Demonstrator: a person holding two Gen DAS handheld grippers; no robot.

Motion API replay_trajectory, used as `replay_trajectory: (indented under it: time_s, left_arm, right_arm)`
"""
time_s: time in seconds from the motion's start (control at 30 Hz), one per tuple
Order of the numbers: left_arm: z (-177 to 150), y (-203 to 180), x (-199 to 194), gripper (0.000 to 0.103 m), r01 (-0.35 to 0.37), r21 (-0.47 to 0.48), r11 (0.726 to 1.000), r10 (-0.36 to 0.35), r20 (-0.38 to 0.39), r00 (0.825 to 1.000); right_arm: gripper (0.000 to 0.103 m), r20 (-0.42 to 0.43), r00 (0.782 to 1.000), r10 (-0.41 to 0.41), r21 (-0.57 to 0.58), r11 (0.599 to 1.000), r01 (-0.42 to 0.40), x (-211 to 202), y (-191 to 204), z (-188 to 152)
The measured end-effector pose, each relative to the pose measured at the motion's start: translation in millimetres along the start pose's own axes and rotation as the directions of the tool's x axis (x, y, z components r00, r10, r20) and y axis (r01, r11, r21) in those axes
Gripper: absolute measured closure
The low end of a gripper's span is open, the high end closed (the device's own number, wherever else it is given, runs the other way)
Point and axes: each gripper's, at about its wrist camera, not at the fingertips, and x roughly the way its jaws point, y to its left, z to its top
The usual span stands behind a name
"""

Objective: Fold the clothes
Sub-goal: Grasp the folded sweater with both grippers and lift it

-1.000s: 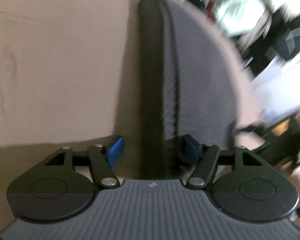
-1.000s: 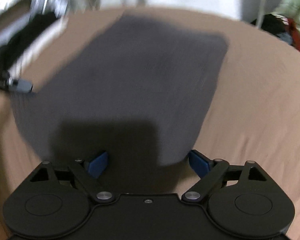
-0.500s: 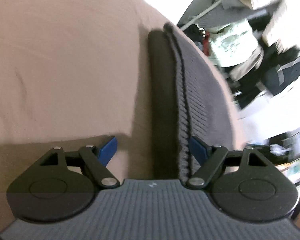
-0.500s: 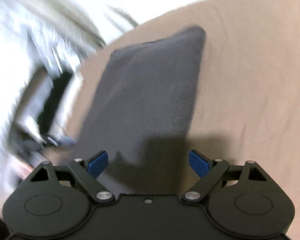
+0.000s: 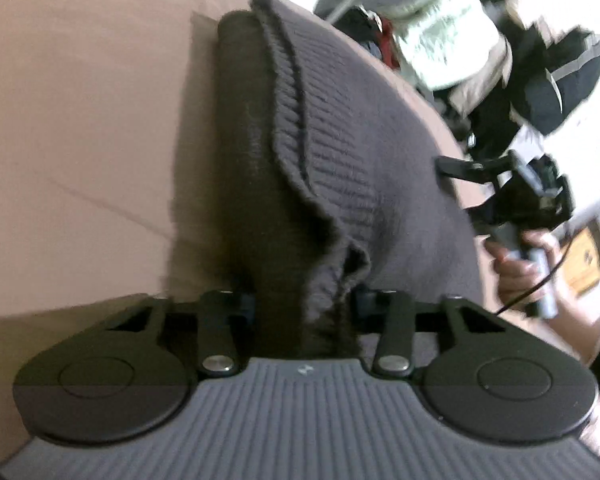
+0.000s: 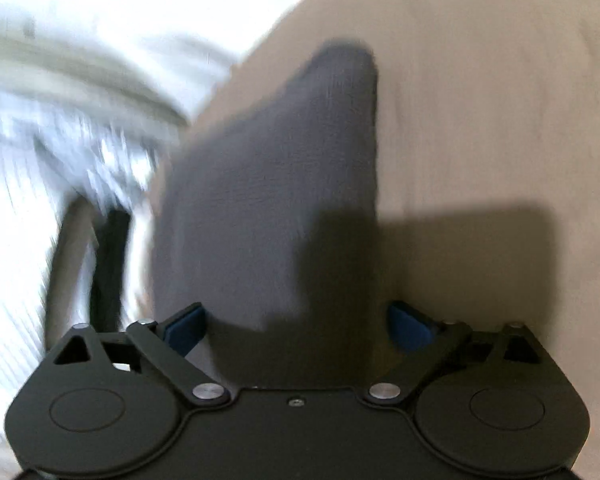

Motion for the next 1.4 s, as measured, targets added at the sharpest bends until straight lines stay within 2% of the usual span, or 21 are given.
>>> replay_trajectory:
  time_s: [0.03, 0.1, 0.2, 0.37, 0.53, 0.63, 0.7, 0.77, 0.8, 0.83, 0.87, 0.93, 0.97, 1.0, 1.1, 1.13, 1.17, 1.23, 1.27, 1.33, 1.4]
  left_arm:
    - [2, -7, -5, 0.071, -0.016, 0.023, 1.0, 0.016, 0.015, 1.0]
    - [1, -28, -16, 0.073, -0.083, 0.14, 0.987, 0.074, 0.07, 0.995]
    - [12, -46, -30, 0.074, -0.095, 0.134, 0.986, 0.078, 0.126, 0.989]
    - [22, -43, -90, 0.074, -0.108, 0.061, 0.992, 0.091, 0.237, 0.967]
    - [25, -28, -150, 0.072, -0.179, 0.001, 0.984, 0.169, 0.317, 0.933]
    - [30, 4, -131, 0.06, -0.245, -0.061, 0.968, 0.253, 0.236, 0.938]
    - [30, 31, -106, 0.051, -0.358, -0.146, 0.922, 0.375, 0.115, 0.92]
    - [24, 56, -111, 0.04, -0.282, -0.272, 0.92, 0.317, 0.092, 0.944]
    - [24, 60, -120, 0.04, -0.228, -0.317, 0.921, 0.27, 0.098, 0.958]
    - [23, 64, -129, 0.041, -0.175, -0.359, 0.917, 0.226, 0.106, 0.968]
    - [19, 64, -133, 0.04, -0.178, -0.352, 0.919, 0.228, 0.107, 0.968]
    - [12, 63, -142, 0.032, -0.182, -0.34, 0.923, 0.232, 0.11, 0.967]
    - [9, 62, -145, 0.03, -0.182, -0.336, 0.924, 0.23, 0.11, 0.967]
    - [5, 67, -143, 0.03, -0.129, -0.374, 0.918, 0.173, 0.087, 0.981]
    - [-11, 86, -129, 0.029, -0.033, -0.491, 0.871, 0.095, 0.102, 0.99]
    - [-11, 89, -119, 0.03, -0.02, -0.49, 0.872, 0.091, 0.121, 0.988]
    - [-5, 85, -116, 0.032, -0.012, -0.454, 0.891, 0.082, 0.133, 0.988]
    - [5, 77, -109, 0.053, -0.004, -0.379, 0.925, 0.063, 0.146, 0.987]
    - [7, 76, -106, 0.062, -0.001, -0.374, 0.928, 0.061, 0.15, 0.987]
    - [7, 71, -107, 0.07, -0.005, -0.381, 0.924, 0.074, 0.166, 0.983]
    - [8, 59, -119, 0.074, -0.034, -0.351, 0.936, 0.107, 0.19, 0.976]
  right_arm:
    - [0.004, 0.019, 1.0, -0.01, -0.006, 1.0, 0.011, 6, 4, 3]
    - [0.026, 0.038, 0.998, -0.058, -0.124, 0.99, 0.062, 20, 23, 5]
    - [0.048, 0.116, 0.989, -0.095, -0.31, 0.942, 0.127, 11, 65, -6]
    - [0.05, 0.224, 0.975, 0.0, -0.492, 0.863, 0.114, -24, 142, -37]
    - [0.05, 0.197, 0.974, 0.114, -0.444, 0.896, -0.015, -37, 182, -34]
    - [0.043, 0.172, 0.985, -0.01, -0.47, 0.878, 0.092, -2, 197, -40]
    - [0.038, 0.114, 0.983, -0.147, -0.451, 0.874, 0.183, 34, 185, -35]
    - [0.037, 0.102, 0.967, -0.232, -0.434, 0.864, 0.253, 52, 165, -33]
    - [0.032, 0.1, 0.958, -0.271, -0.426, 0.858, 0.287, 59, 154, -32]
    - [0.029, 0.101, 0.962, -0.252, -0.397, 0.877, 0.271, 56, 145, -32]
    - [0.023, 0.089, 0.973, -0.215, -0.35, 0.907, 0.233, 47, 135, -31]
    - [0.022, 0.048, 0.987, -0.153, -0.262, 0.951, 0.161, 37, 118, -28]
    - [0.022, 0.028, 0.99, -0.135, -0.237, 0.962, 0.138, 43, 119, -27]
    - [0.022, 0.01, 0.992, -0.128, -0.231, 0.965, 0.126, 46, 118, -27]
    - [0.016, -0.01, 0.992, -0.129, -0.241, 0.963, 0.123, 54, 120, -22]
    - [0.015, -0.019, 0.992, -0.122, -0.237, 0.965, 0.114, 65, 124, -18]
    - [0.013, -0.029, 0.993, -0.115, -0.232, 0.967, 0.105, 77, 128, -14]
    - [0.013, -0.077, 0.992, -0.099, -0.223, 0.972, 0.08, 97, 131, -8]
    - [0.012, -0.086, 0.991, -0.099, -0.223, 0.972, 0.077, 107, 135, -7]
    - [0.021, -0.051, 0.99, -0.135, -0.303, 0.946, 0.113, 116, 150, -10]
    - [0.043, 0.005, 0.989, -0.144, -0.386, 0.912, 0.135, 107, 174, -22]
